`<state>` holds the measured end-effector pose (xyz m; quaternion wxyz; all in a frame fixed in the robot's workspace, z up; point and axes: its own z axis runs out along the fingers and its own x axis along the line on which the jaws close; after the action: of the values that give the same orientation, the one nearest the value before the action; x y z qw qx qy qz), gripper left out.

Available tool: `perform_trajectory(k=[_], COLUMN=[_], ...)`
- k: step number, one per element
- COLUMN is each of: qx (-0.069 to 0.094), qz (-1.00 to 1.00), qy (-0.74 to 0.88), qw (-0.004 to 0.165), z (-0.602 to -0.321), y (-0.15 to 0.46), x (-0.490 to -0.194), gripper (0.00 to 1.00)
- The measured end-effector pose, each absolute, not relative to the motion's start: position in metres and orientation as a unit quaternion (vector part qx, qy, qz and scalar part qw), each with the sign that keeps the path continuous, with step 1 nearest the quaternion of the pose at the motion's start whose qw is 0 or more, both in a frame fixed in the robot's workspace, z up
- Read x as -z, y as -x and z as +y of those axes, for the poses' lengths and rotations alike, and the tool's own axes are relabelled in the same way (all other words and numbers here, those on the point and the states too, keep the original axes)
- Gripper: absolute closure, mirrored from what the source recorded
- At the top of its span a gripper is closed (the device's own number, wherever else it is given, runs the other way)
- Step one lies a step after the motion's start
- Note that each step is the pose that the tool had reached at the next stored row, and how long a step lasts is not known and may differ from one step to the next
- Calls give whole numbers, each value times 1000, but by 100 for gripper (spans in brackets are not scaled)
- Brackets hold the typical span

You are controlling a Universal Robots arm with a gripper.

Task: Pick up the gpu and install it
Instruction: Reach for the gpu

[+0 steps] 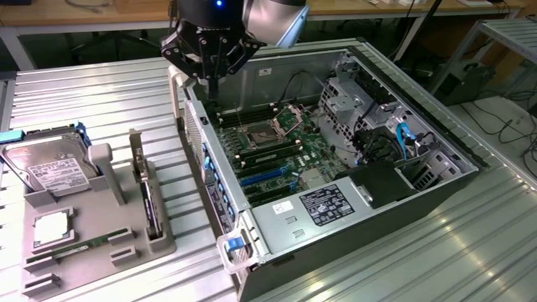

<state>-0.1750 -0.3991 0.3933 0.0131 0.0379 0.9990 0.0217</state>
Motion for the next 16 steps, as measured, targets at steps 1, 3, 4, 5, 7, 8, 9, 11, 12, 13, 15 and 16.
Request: perform_trajectory(k=[1, 3, 4, 5, 7, 8, 9, 11, 12, 13, 15, 16], qx=[-22, -22, -22, -22, -22, -22, -22, -22, -22, -22, -22, -22], qz=[999, 999, 999, 999, 999, 999, 999, 999, 999, 999, 999, 999], qy=[-38, -38, -38, -38, -38, -38, -38, -38, -38, -38, -38, -38], qw=[13, 13, 13, 13, 13, 13, 13, 13, 13, 13, 13, 13], z=[-399, -399, -399, -399, -399, -399, -399, -399, -399, -399, -400, -400], y=[176, 178, 179, 179, 181, 182, 183, 187, 188, 190, 192, 193], x=[-393, -393, -393, -393, -393, -393, -393, -393, -393, -393, -393, -393], gripper=[89, 89, 89, 89, 89, 89, 89, 89, 89, 89, 89, 89])
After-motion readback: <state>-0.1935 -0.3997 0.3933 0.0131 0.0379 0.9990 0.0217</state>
